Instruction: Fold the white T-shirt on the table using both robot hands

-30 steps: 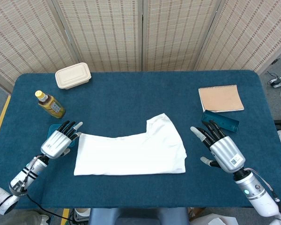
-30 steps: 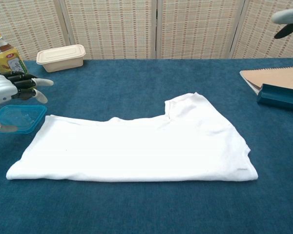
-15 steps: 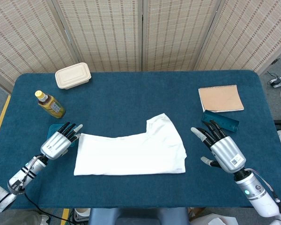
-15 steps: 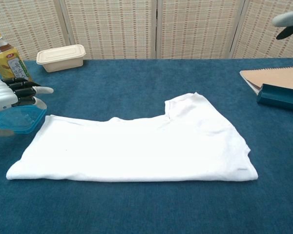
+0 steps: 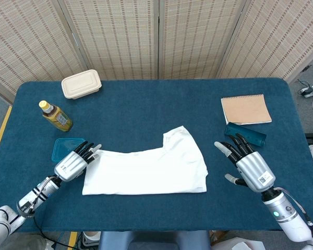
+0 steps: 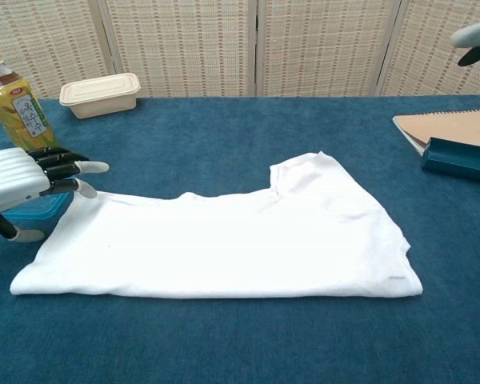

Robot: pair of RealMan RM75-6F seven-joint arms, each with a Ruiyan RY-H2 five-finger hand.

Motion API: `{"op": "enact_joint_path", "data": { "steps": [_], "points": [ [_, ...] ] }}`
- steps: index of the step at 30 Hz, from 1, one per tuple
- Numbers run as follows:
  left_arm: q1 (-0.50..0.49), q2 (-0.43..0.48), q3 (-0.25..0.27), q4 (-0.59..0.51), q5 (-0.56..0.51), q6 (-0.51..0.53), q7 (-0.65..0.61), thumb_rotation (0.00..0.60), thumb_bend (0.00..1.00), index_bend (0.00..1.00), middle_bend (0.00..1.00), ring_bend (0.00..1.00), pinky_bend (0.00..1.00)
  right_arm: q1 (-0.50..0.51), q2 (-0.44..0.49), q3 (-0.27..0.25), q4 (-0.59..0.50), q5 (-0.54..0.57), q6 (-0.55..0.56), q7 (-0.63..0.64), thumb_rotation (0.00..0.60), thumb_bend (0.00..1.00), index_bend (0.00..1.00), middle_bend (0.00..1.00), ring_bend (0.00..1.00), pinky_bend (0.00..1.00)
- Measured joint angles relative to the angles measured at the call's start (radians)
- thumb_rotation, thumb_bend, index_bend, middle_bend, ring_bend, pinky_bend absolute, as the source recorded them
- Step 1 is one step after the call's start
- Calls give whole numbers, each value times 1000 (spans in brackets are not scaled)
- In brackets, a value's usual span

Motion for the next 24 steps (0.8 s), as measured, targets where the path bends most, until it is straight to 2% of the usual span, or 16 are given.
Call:
{"op": "enact_joint_path", "data": {
  "steps": [16, 21, 24],
  "points": [
    [-26, -21, -9, -53, -25, -7, -29, 600, 197, 329, 58, 65, 68, -22, -1, 10, 13, 3, 27, 11, 600, 94, 126, 200, 49, 0],
    [-32, -20, -14, -70, -36, -17, -23, 600, 198, 419, 59, 65, 68, -25, -2, 11, 22, 3, 29, 20, 600, 94, 134, 200, 50, 0],
    [-35, -16, -14, -83, -38, -20, -23, 600, 232, 497, 75, 65, 68, -27, -4, 13, 25, 3, 32, 25, 600, 94, 138, 200, 50, 0]
  ]
}}
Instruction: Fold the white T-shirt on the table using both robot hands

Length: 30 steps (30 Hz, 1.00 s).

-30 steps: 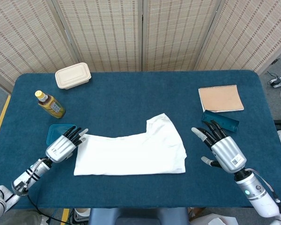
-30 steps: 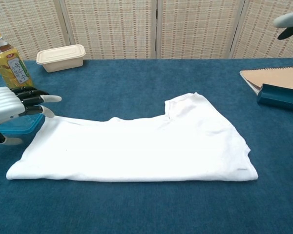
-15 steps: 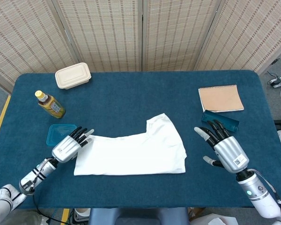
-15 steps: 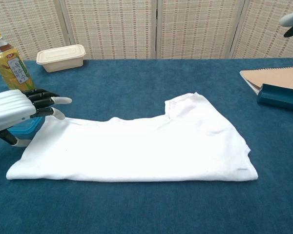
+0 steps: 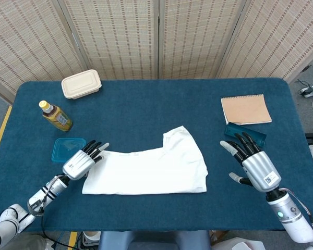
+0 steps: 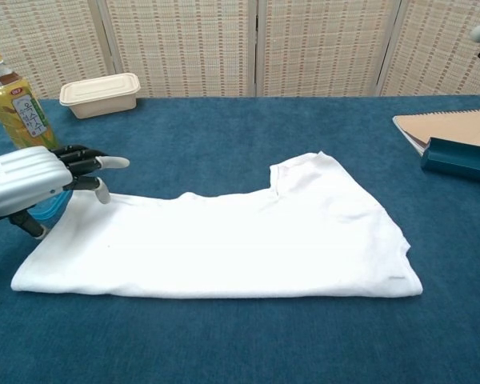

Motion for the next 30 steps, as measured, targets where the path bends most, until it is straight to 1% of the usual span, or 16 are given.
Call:
{"op": "enact_joint_path", "data": {
  "steps": [3, 11, 14, 18, 22, 26, 30],
  "points": [
    [-1, 5, 0, -15, -3, 0, -3, 600, 282, 574, 95, 65, 68, 0, -3, 2, 4, -2, 2, 3, 600, 94, 145, 201, 50, 0],
    [-5, 19, -7, -81, -20, -19, -10, 600, 364, 654, 151, 81, 68, -4, -8, 9, 11, -3, 14, 9, 600, 94, 163, 204, 50, 0],
    [-7, 25, -8, -105, -25, -25, -9, 600, 430, 669, 185, 105, 68, -5, -8, 12, 13, -3, 18, 12, 600, 94, 168, 207, 51, 0],
    [-10, 34, -11, -142, -31, -37, -8, 600, 553, 686, 223, 131, 67, -6, -11, 16, 18, -4, 23, 16, 600, 94, 173, 211, 53, 0],
    [-12, 45, -14, -178, -36, -44, -3, 600, 674, 723, 265, 160, 67, -7, -14, 18, 23, -6, 28, 22, 600, 94, 182, 212, 53, 0],
    [-9, 66, -17, -222, -41, -41, 3, 600, 713, 742, 286, 174, 68, -8, -19, 20, 32, -8, 35, 30, 600, 94, 189, 215, 53, 0],
    [-5, 107, -23, -281, -47, -32, 16, 600, 721, 747, 291, 175, 67, -9, -22, 22, 35, -15, 42, 32, 600, 94, 191, 216, 53, 0]
  ]
}}
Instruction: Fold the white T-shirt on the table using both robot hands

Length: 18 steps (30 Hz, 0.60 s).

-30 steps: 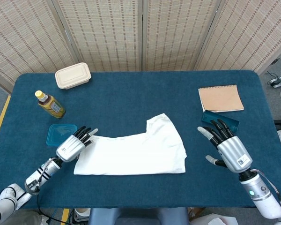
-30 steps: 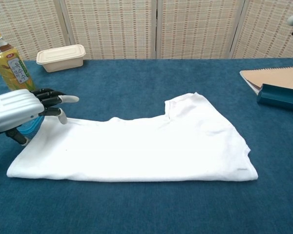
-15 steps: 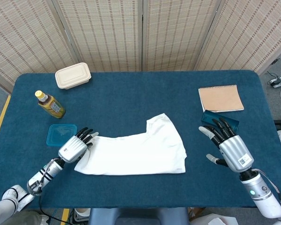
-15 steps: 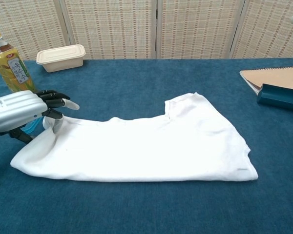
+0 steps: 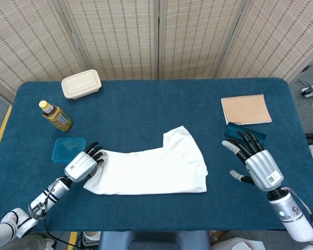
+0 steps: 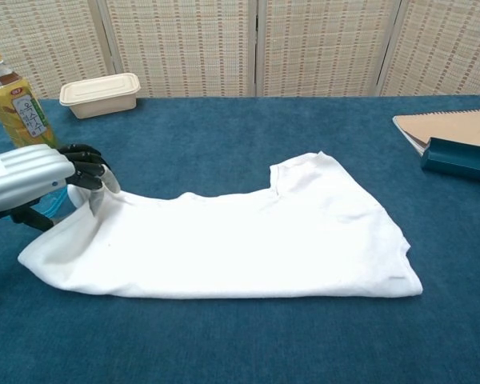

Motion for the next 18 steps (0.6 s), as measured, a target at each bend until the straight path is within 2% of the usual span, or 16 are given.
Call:
{"op": "enact_joint_path", "data": {
  "steps": [11, 18],
  "points": [
    [31, 203, -26, -233, -35, 38, 69, 600, 720, 749, 291, 175, 68, 4, -9, 10, -7, -15, 16, -2, 600, 96, 196, 220, 53, 0],
    [79, 315, -42, -309, -85, 58, 106, 600, 720, 752, 291, 175, 68, 17, -17, 19, -11, -24, 13, -2, 600, 96, 196, 221, 53, 0]
  ]
}}
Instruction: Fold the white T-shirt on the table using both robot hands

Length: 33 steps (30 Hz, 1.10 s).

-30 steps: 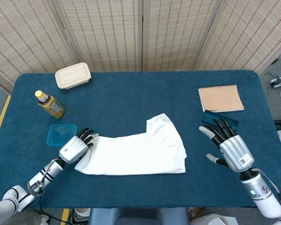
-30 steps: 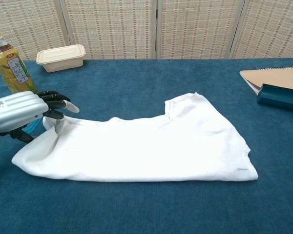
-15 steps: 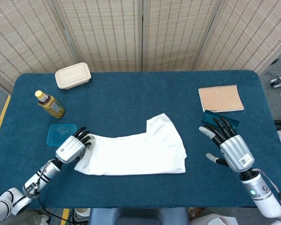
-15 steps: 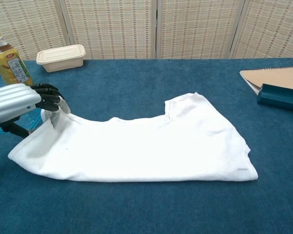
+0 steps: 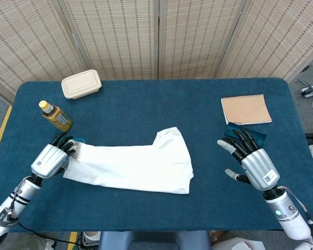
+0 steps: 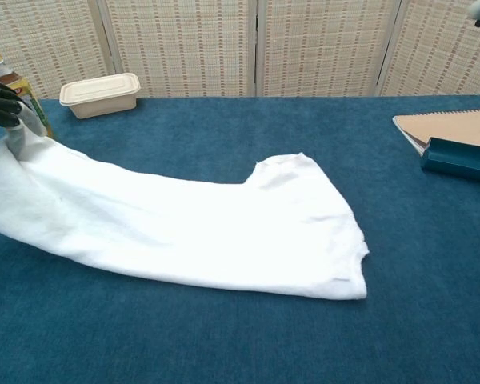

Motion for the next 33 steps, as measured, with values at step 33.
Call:
{"op": "enact_joint_path", "data": {
  "steps": [33],
  "points": [
    [-115, 86, -172, -510, -237, -265, 503, 600, 720, 739, 291, 173, 68, -47, 32, 8, 30, 11, 89, 40, 600, 97, 215, 231, 59, 0]
  ]
}}
